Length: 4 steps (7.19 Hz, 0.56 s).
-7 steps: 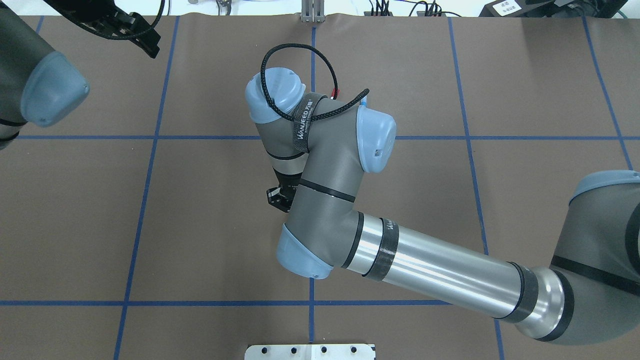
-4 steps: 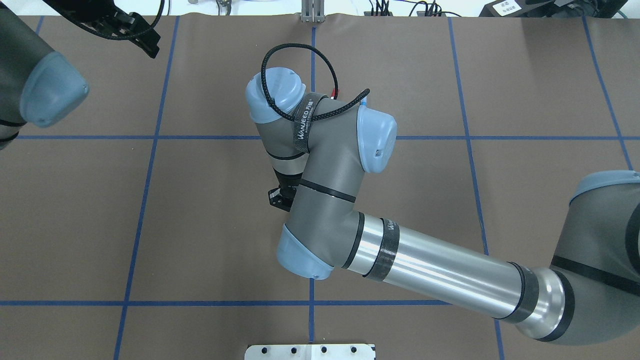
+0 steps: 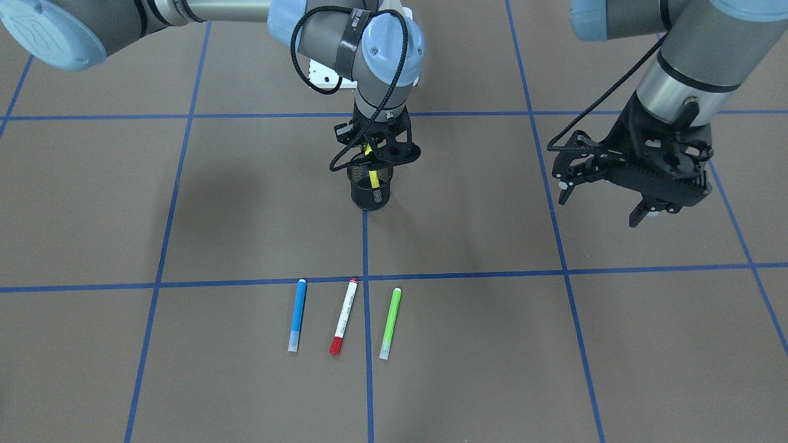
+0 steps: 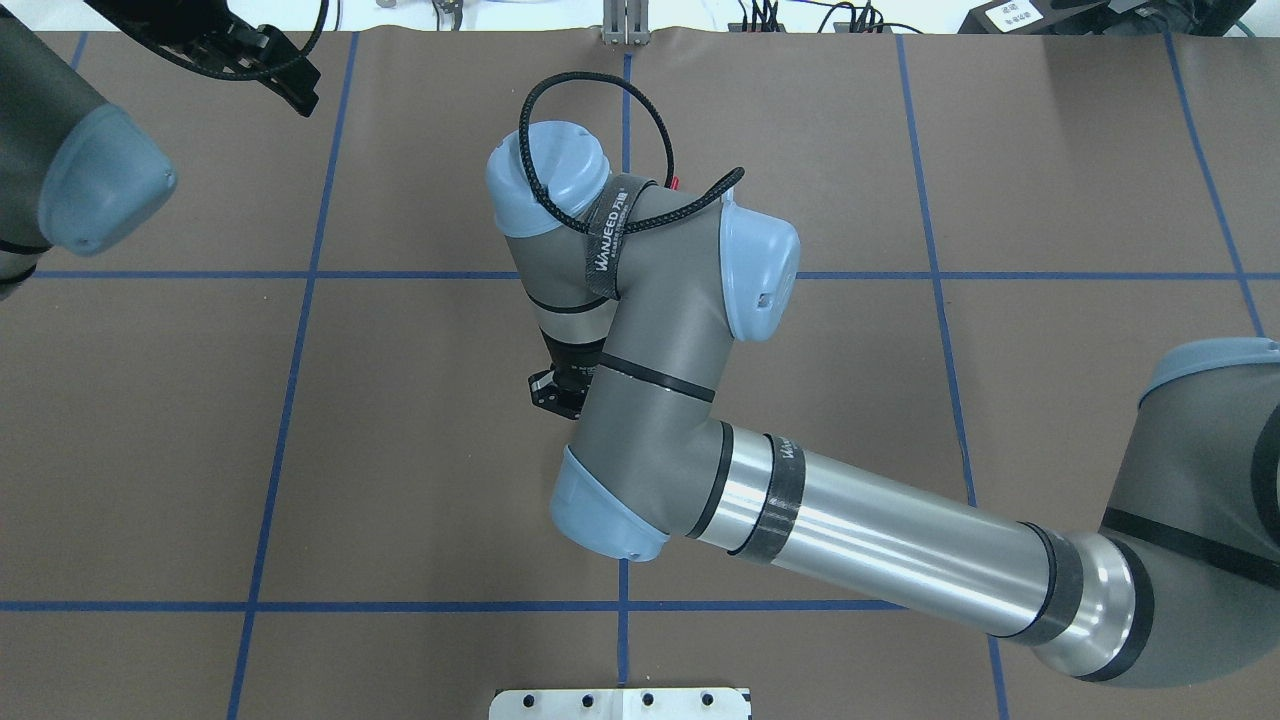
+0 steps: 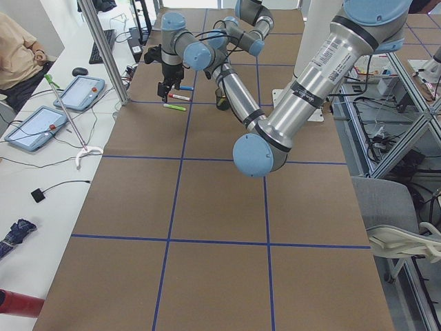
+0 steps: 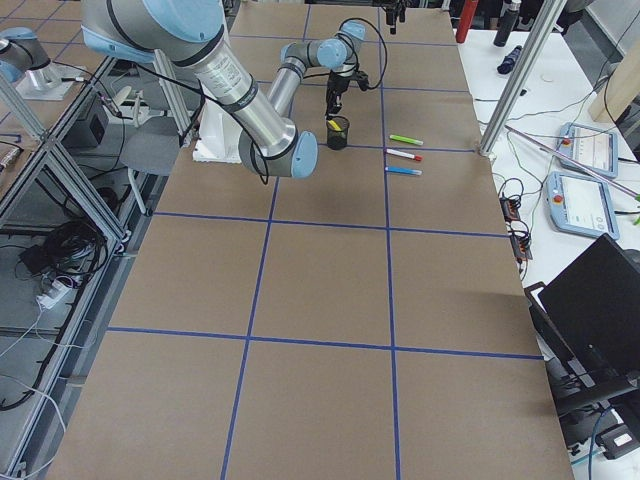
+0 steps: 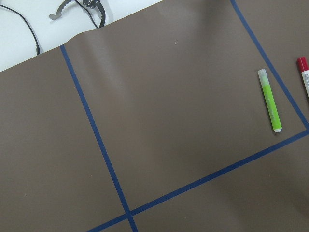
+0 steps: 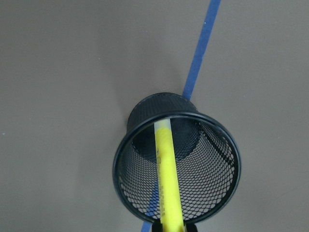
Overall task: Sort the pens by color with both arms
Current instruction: 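Lower the right gripper into the cup and grasp the yellow highlighter, then lift the yellow highlighter out of the cup with the right gripper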
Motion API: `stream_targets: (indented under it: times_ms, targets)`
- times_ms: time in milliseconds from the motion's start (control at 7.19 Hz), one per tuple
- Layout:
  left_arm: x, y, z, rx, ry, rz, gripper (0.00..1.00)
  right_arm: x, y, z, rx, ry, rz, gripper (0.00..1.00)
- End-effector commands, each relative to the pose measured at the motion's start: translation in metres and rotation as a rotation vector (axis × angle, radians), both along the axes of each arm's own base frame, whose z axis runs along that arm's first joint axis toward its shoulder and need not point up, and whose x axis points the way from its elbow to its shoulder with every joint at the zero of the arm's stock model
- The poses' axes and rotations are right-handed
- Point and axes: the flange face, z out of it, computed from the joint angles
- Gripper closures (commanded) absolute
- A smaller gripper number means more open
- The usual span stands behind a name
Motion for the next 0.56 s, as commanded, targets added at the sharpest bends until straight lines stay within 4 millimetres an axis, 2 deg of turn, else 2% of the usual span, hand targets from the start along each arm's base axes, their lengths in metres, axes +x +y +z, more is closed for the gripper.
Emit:
stream_targets:
  times_ms: [0,139,417]
  targets:
    - [0.001,0.001,-0.001,-0.002,0.005,0.004,0.01,0.068,-0.002,-0.041,0.02,-0.037,0.053,1.0]
    - [0.001,0.001,-0.001,-0.005,0.006,0.001,0.01,0.108,-0.005,-0.057,0.021,-0.043,0.091,1.0]
    - [-0.001,0.005,0.001,-0.004,0.009,0.003,0.01,0.153,-0.034,-0.085,0.022,-0.075,0.2,1.0]
